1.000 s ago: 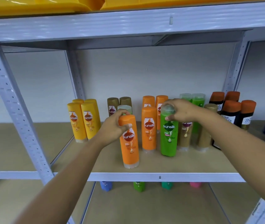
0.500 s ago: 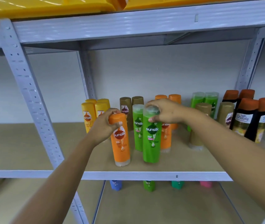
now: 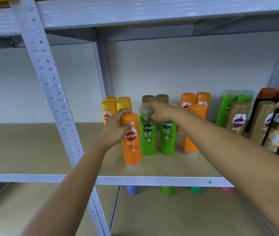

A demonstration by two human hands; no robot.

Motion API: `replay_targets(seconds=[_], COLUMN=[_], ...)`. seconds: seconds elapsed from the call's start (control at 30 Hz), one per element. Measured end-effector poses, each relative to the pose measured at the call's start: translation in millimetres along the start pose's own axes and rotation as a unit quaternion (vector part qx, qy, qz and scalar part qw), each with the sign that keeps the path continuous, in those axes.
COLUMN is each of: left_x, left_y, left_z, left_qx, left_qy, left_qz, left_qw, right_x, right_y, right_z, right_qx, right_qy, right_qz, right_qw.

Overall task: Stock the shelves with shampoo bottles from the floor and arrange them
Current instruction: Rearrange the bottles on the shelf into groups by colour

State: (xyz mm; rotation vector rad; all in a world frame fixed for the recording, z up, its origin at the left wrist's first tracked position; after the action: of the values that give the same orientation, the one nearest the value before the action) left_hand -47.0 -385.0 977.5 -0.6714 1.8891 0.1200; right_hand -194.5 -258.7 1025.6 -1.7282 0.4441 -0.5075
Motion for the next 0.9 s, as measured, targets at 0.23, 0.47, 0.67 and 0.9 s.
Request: replay_targets(seconds=[0.23, 0.47, 0.67, 0.9], left_x=[6, 17, 9, -3], left_y=[2, 5, 12, 41], left_z=[2, 4, 10, 14], left_qx=[0.000, -0.001, -0.021, -0.022], left_qy=[-0.008, -0.039, -0.031, -0.020], left_qz=[0.028, 0.049, 0.046, 0.041], left_qw=[1.000, 0.998, 0.998, 0.999], right_x=[-5, -4, -13, -75], right_y=[7, 9, 3, -16], right_z=[-11, -2, 20, 66], right_qx=[0.005, -0.029, -0.079, -0.133], right_qy=[0.011, 0.010, -0.022, 0.026], right_qz=[0.014, 0.038, 0.052, 0.092], right_qw=[1.000, 0.999, 0.995, 0.987])
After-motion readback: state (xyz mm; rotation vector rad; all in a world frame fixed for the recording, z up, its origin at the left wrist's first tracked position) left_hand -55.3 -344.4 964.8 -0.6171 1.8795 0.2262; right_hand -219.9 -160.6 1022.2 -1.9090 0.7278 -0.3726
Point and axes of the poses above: each hand's wrist, its own z-axis away from the middle knuckle, its own y-axis out of the palm, x = y × z, the point moved 1 cm from there along -z, towards the middle knuckle, and after that the axes turned 13 degrees about z, right-handed, at the moved point
